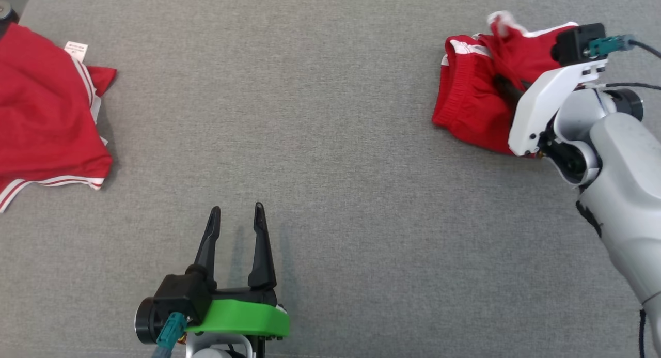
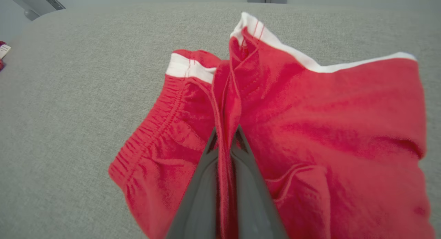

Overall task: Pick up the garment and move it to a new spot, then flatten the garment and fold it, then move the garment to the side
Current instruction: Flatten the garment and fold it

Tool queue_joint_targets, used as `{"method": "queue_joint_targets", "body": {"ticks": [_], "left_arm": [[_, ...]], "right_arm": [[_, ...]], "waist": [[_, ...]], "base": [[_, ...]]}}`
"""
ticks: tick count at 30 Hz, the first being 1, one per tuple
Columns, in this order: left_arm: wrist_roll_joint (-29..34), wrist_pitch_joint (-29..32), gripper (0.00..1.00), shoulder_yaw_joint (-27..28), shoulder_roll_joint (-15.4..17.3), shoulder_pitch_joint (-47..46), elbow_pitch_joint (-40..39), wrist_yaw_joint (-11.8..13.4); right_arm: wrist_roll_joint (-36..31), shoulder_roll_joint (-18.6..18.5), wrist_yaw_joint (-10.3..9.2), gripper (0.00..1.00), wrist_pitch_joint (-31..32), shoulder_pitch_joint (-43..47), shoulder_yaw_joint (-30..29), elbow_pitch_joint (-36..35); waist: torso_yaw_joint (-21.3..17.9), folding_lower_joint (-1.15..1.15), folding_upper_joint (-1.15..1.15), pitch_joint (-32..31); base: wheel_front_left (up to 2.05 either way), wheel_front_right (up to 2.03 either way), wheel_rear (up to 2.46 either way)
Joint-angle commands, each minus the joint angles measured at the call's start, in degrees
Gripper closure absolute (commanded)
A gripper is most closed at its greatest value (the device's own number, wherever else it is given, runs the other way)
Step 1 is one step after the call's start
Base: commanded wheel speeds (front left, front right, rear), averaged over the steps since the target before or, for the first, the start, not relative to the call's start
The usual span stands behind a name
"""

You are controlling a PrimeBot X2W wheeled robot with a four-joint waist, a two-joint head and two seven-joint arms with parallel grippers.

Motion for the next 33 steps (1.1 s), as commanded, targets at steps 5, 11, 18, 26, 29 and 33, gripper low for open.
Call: {"method": "queue_joint_targets", "body": {"ticks": [5,11,18,26,29,33], "left_arm": [[-0.8,0.0,0.0,-0.2,0.1,0.7,0.9,0.4],[-0.8,0.0,0.0,-0.2,0.1,1.5,1.7,0.3],[-0.6,0.0,0.0,0.3,0.1,2.0,2.3,0.0],[-0.9,0.0,0.0,-0.2,0.1,1.5,2.8,-0.3],[-1.0,0.0,0.0,0.0,0.1,2.0,3.1,-0.3],[-0.7,0.0,0.0,1.0,0.1,2.8,3.4,-0.4]], "right_arm": [[-2.4,3.7,0.0,1.0,-2.5,1.0,-2.1,2.8],[-4.1,5.4,0.0,1.0,-3.0,0.5,-3.0,3.3],[-6.6,6.8,0.0,1.0,-3.5,1.9,-3.3,3.3],[-8.3,10.5,0.0,0.0,-6.5,3.4,-2.3,3.6],[-6.5,12.1,0.0,0.0,-7.6,4.3,-1.8,2.5],[-4.5,11.9,0.0,0.0,-9.8,6.8,-1.9,-0.3]], "waist": [[1.6,0.0,0.0,-1.1],[1.9,0.0,0.0,-1.9],[1.2,0.0,0.0,-2.6],[0.8,0.0,0.0,-3.0],[0.3,0.0,0.0,-3.8],[-0.2,0.0,0.0,-6.1]], "base": [[0.0,0.0,0.0],[0.0,0.0,0.0],[0.0,0.0,0.0],[0.0,0.0,0.0],[0.0,0.0,0.0],[0.0,0.0,0.0]]}}
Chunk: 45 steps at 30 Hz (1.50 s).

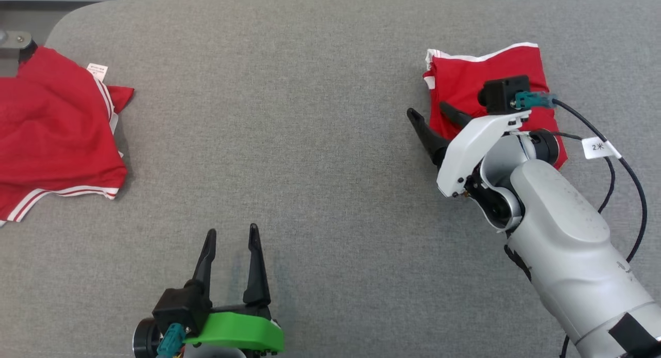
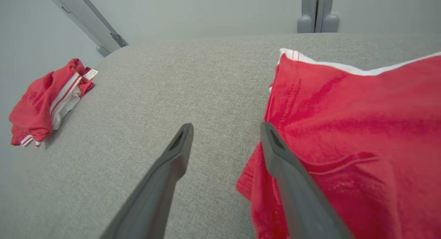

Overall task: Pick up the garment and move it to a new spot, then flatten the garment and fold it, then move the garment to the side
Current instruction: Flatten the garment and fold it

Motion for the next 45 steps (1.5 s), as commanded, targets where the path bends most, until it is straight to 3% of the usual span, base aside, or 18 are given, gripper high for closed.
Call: {"method": "queue_joint_targets", "body": {"ticks": [1,13,17,23,24,26,27,34,45], "left_arm": [[0.0,0.0,0.0,0.7,0.1,1.0,-0.1,-0.4],[2.0,0.0,0.0,6.5,0.1,6.7,-1.0,-1.4],[2.9,0.0,0.0,7.6,0.1,8.3,-1.5,-1.9],[3.6,0.0,0.0,8.7,0.1,8.9,-3.0,-2.2],[3.7,0.0,0.0,8.8,0.1,8.7,-3.1,-2.4],[3.9,0.0,0.0,8.9,0.1,8.0,-3.4,-2.7],[4.1,0.0,0.0,8.7,0.1,7.4,-3.6,-2.8],[4.4,0.0,0.0,5.8,0.1,3.1,-4.8,-3.1],[2.7,0.0,0.0,2.1,0.1,0.0,-6.0,-0.2]], "right_arm": [[0.1,-1.0,0.0,0.0,-1.2,1.5,-0.2,-1.1],[-9.8,-5.9,-0.01,0.0,-16.0,13.7,-4.7,-7.9],[-13.4,-6.4,0.0,0.0,-20.6,18.9,-10.2,-7.9],[-17.2,-6.1,-0.01,0.02,-22.4,23.5,-17.5,-9.8],[-17.4,-5.9,-0.01,0.28,-22.5,23.4,-18.2,-10.1],[-18.2,-5.9,-0.01,0.95,-22.1,22.3,-19.6,-10.4],[-18.0,-5.9,-0.01,1.0,-21.4,21.3,-20.2,-10.2],[-19.8,-7.3,-0.02,1.0,-17.4,13.0,-20.8,-5.4],[-20.8,-7.2,-0.04,1.0,-18.4,3.4,-13.6,9.6]], "waist": [[-0.7,0.0,0.0,-1.7],[-5.6,0.0,0.0,-9.1],[-5.6,0.0,0.0,-11.5],[-5.2,0.0,0.0,-10.9],[-5.1,0.0,0.0,-10.4],[-4.8,0.0,0.0,-9.2],[-4.5,0.0,0.0,-8.2],[-0.7,0.0,0.0,-1.3],[4.7,0.0,0.0,3.4]], "base": [[0.0,0.0,0.0],[0.0,0.0,0.0],[0.0,0.0,0.0],[0.0,0.0,0.0],[0.0,0.0,0.0],[0.0,0.0,0.0],[0.0,0.0,0.0],[0.0,0.0,0.0],[0.0,0.0,0.0]]}}
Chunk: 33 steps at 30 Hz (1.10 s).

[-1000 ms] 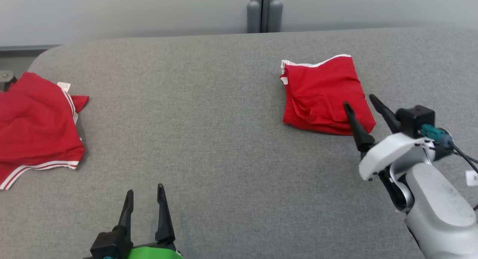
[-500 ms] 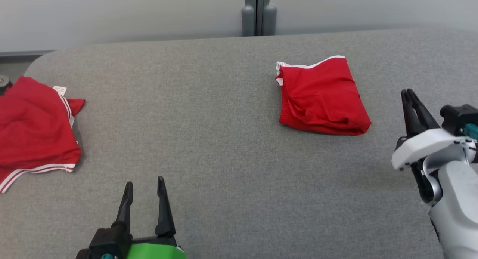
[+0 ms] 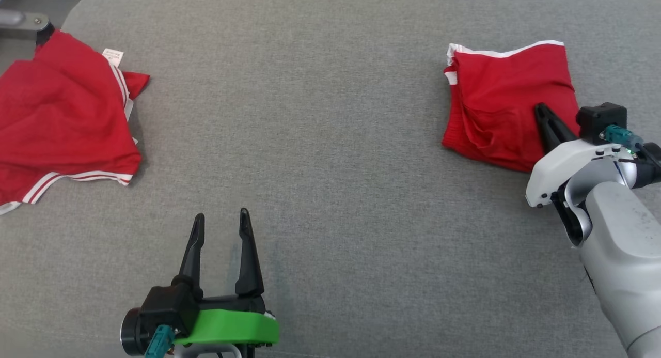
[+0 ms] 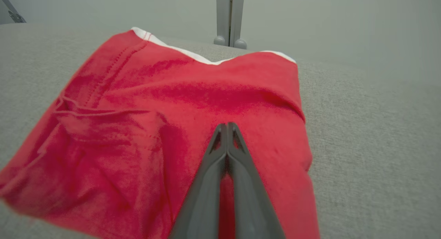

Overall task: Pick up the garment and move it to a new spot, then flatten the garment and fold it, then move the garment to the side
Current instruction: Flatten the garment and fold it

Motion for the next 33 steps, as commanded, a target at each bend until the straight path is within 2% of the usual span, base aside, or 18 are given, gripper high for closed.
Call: {"method": "queue_joint_targets", "body": {"ticks": [1,6,14,19,23,26,28,29,31,32,33], "left_arm": [[-0.4,0.0,0.0,-0.1,0.1,-0.6,-0.2,0.5],[-0.9,0.0,0.0,0.6,0.1,0.5,0.4,1.0],[-0.4,0.0,0.0,1.6,0.1,1.7,1.1,0.3],[-0.3,0.0,0.0,2.0,0.1,2.3,1.6,0.1],[-0.3,0.0,0.0,3.2,0.1,3.2,2.2,-0.1],[0.4,0.0,0.0,4.7,0.1,4.4,2.7,-0.7],[1.2,0.0,0.0,5.8,0.1,5.5,3.2,-1.5],[1.7,0.0,0.0,6.5,0.1,6.0,3.5,-2.0],[2.9,0.0,0.0,8.0,0.1,7.0,3.9,-3.1],[3.4,0.0,0.0,8.6,0.1,7.6,4.1,-3.5],[4.0,0.0,0.0,9.2,0.1,8.3,4.2,-4.2]], "right_arm": [[0.6,0.0,-0.08,1.0,-1.0,-0.7,0.7,1.3],[2.7,1.0,-0.08,1.0,-3.2,1.8,5.6,2.6],[5.9,3.0,-0.08,1.0,-4.8,5.7,14.1,-1.1],[7.1,5.8,-0.08,1.0,-5.0,7.3,18.4,-2.8],[7.3,7.4,-0.08,1.0,-5.2,8.3,20.4,-3.8],[6.6,7.4,-0.08,0.98,-5.2,9.5,19.1,-5.6],[5.7,7.0,-0.08,0.78,-5.2,11.2,16.6,-7.7],[5.1,6.8,-0.08,0.64,-5.2,12.6,14.9,-9.1],[3.7,6.2,-0.08,0.05,-5.2,15.0,11.5,-12.5],[3.1,6.0,-0.08,0.0,-5.2,16.3,10.0,-13.8],[2.4,5.8,-0.08,0.0,-5.2,18.1,8.2,-15.6]], "waist": [[2.6,0.0,0.0,2.0],[1.8,0.0,0.0,0.0],[-1.6,0.0,0.0,-3.0],[-3.9,0.0,0.0,-4.9],[-6.0,0.0,0.0,-7.2],[-7.8,0.0,0.0,-9.4],[-8.9,0.0,0.0,-10.9],[-9.4,0.0,0.0,-11.7],[-10.1,0.0,0.0,-12.7],[-10.4,0.0,0.0,-13.2],[-10.7,0.0,0.0,-13.7]], "base": [[0.0,0.0,0.0],[0.0,0.0,0.0],[0.0,0.0,0.0],[0.0,0.0,0.0],[0.0,0.0,0.0],[0.0,0.0,0.0],[0.0,0.0,0.0],[0.0,0.0,0.0],[0.0,0.0,0.0],[0.0,0.0,0.0],[0.0,0.0,0.0]]}}
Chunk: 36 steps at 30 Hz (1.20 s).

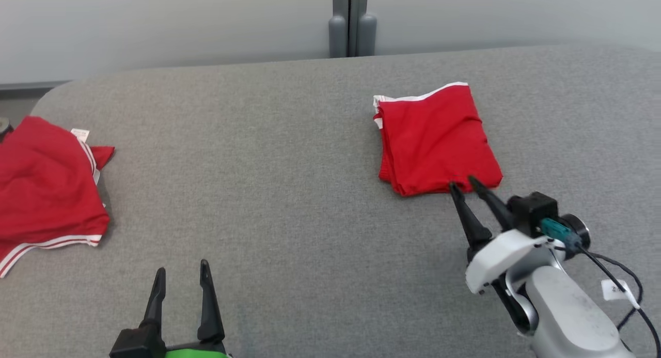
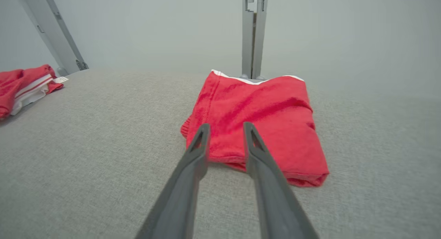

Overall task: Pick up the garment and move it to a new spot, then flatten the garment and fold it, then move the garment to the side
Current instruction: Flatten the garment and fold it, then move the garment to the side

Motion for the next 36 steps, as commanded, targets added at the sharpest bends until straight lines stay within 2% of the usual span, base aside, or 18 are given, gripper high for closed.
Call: {"method": "queue_joint_targets", "body": {"ticks": [1,8,13,19,30,36], "left_arm": [[1.1,0.0,0.0,0.7,0.1,1.4,0.3,-0.8],[3.2,0.0,0.0,4.0,0.1,4.6,0.6,-3.7],[3.3,0.0,0.0,4.1,0.1,6.4,0.1,-4.7],[3.1,0.0,0.0,3.9,0.1,7.4,0.6,-6.2],[3.3,0.0,0.0,3.5,0.1,6.5,0.6,-6.3],[3.0,0.0,0.0,1.5,0.1,4.5,0.8,-6.2]], "right_arm": [[-1.0,-0.3,-0.08,0.0,-0.2,2.4,-1.6,-1.9],[-3.7,-1.9,-0.08,0.0,-0.2,13.0,-8.9,-11.2],[-4.8,-2.2,-0.08,0.0,-0.2,17.9,-11.9,-14.2],[-5.6,-0.8,-0.08,0.0,-0.2,21.0,-14.9,-14.5],[-6.3,0.9,-0.08,0.0,-0.2,20.4,-16.7,-13.9],[-1.4,0.3,-0.08,0.0,0.2,14.9,-17.0,-10.2]], "waist": [[-2.7,0.0,0.0,-3.0],[-3.5,0.0,0.0,-5.2],[-3.9,0.0,0.0,-6.1],[-4.6,0.0,0.0,-7.0],[-4.7,0.0,0.0,-6.2],[-3.5,0.0,0.0,-3.2]], "base": [[0.0,0.0,0.0],[0.0,0.0,0.0],[0.0,0.0,0.0],[0.0,0.0,0.0],[0.0,0.0,0.0],[0.0,0.0,0.0]]}}
